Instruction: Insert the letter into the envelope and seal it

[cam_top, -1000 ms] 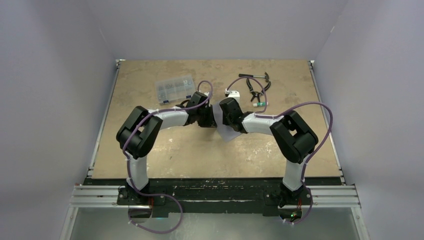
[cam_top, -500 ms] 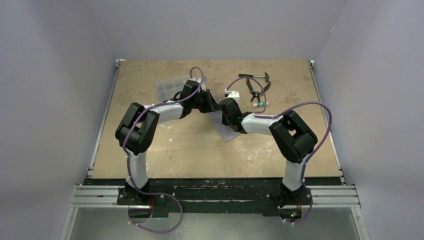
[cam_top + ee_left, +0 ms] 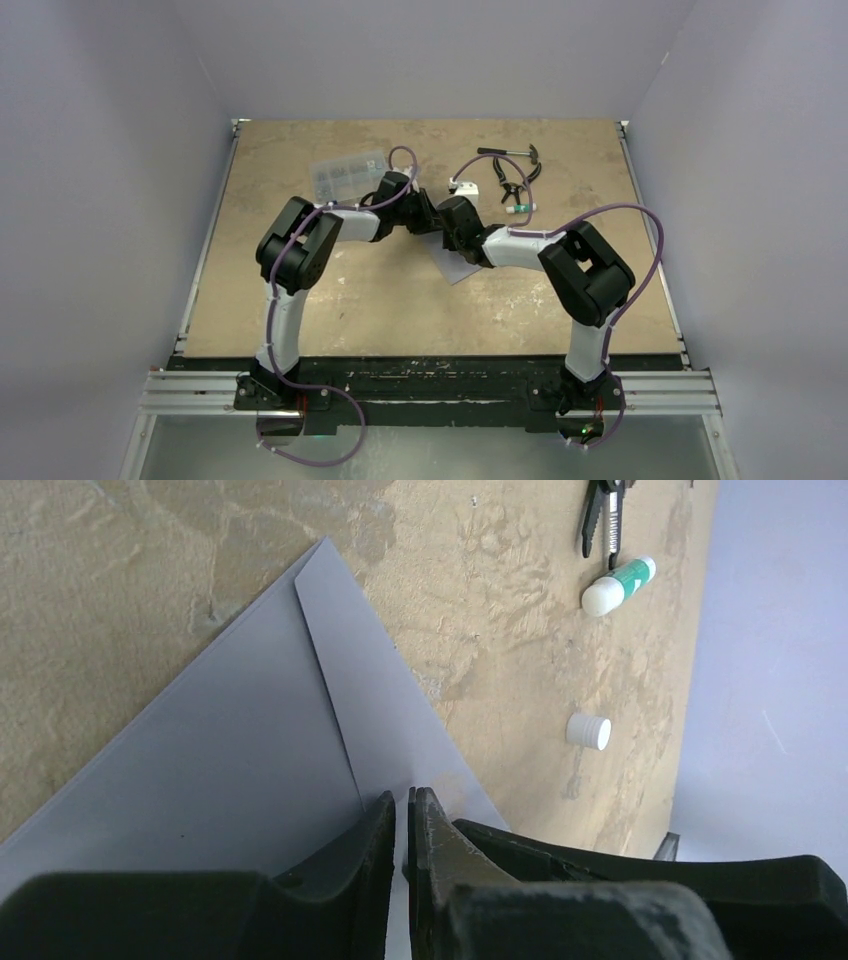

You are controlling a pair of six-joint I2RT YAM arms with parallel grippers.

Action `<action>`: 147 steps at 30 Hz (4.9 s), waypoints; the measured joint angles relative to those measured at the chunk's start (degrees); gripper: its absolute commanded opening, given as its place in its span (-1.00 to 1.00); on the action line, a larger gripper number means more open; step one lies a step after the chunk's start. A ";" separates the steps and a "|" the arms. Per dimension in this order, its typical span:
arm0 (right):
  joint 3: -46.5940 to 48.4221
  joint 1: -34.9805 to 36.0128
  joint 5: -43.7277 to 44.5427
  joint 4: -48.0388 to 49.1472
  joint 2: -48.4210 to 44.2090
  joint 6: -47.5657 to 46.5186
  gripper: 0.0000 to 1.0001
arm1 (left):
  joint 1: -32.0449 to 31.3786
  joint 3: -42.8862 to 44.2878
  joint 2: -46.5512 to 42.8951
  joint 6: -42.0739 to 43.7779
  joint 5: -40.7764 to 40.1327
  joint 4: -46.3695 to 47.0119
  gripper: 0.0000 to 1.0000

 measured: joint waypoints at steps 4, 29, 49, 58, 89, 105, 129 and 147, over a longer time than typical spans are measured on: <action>-0.13 0.26 -0.15 0.15 -0.13 -0.15 -0.41 | -0.37 1.40 0.02 1.36 -2.49 -3.26 -0.86; -5.84 5.11 0.55 -3.85 -5.70 2.84 -0.74 | -1.16 4.72 0.55 3.17 -5.75 -8.70 -1.00; 2.38 5.11 -2.91 -20.96 -4.96 5.88 -0.62 | -0.42 5.42 1.42 5.66 -5.20 -7.23 -1.00; 2.43 2.97 -0.37 -20.46 -8.50 6.12 -0.75 | -0.42 5.42 1.42 6.12 -5.01 -7.15 -1.00; 10.82 2.08 -0.15 -13.46 3.91 1.49 -0.88 | 2.54 -3.13 1.40 1.29 1.14 6.47 -1.00; 14.45 2.12 0.70 -8.85 8.11 1.05 -0.74 | 3.58 -3.67 1.40 1.29 0.11 7.96 -1.00; 6.25 -0.07 -1.79 -13.68 -1.27 -0.68 -0.75 | 3.74 -1.97 1.40 1.40 1.81 4.26 -1.00; 1.29 -17.16 -3.17 -22.05 -17.18 3.41 0.04 | 3.74 -0.35 -12.37 9.14 2.03 -18.58 -0.18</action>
